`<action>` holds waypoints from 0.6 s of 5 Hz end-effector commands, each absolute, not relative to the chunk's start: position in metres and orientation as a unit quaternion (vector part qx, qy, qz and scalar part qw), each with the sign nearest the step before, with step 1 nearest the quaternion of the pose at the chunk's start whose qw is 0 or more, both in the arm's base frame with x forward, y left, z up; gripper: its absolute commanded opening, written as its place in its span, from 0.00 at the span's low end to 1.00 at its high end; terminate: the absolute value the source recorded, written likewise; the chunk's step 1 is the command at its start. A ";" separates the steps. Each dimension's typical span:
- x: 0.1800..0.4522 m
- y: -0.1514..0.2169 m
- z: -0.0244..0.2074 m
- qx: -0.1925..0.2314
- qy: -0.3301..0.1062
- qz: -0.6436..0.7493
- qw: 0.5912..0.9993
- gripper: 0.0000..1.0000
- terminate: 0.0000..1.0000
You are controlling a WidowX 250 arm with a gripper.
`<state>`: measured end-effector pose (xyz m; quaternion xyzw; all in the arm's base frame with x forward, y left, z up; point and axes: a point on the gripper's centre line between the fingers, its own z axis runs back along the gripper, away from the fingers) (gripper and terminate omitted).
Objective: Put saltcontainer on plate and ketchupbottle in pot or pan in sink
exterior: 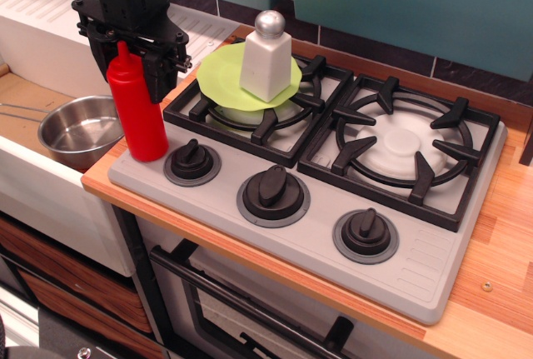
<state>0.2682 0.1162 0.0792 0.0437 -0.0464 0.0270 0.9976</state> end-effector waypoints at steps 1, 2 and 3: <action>0.266 0.126 0.116 0.054 -0.078 -0.021 0.995 0.00 0.00; 0.269 0.145 0.126 0.059 -0.087 -0.053 0.993 0.00 0.00; 0.273 0.164 0.131 0.066 -0.101 -0.079 0.990 0.00 0.00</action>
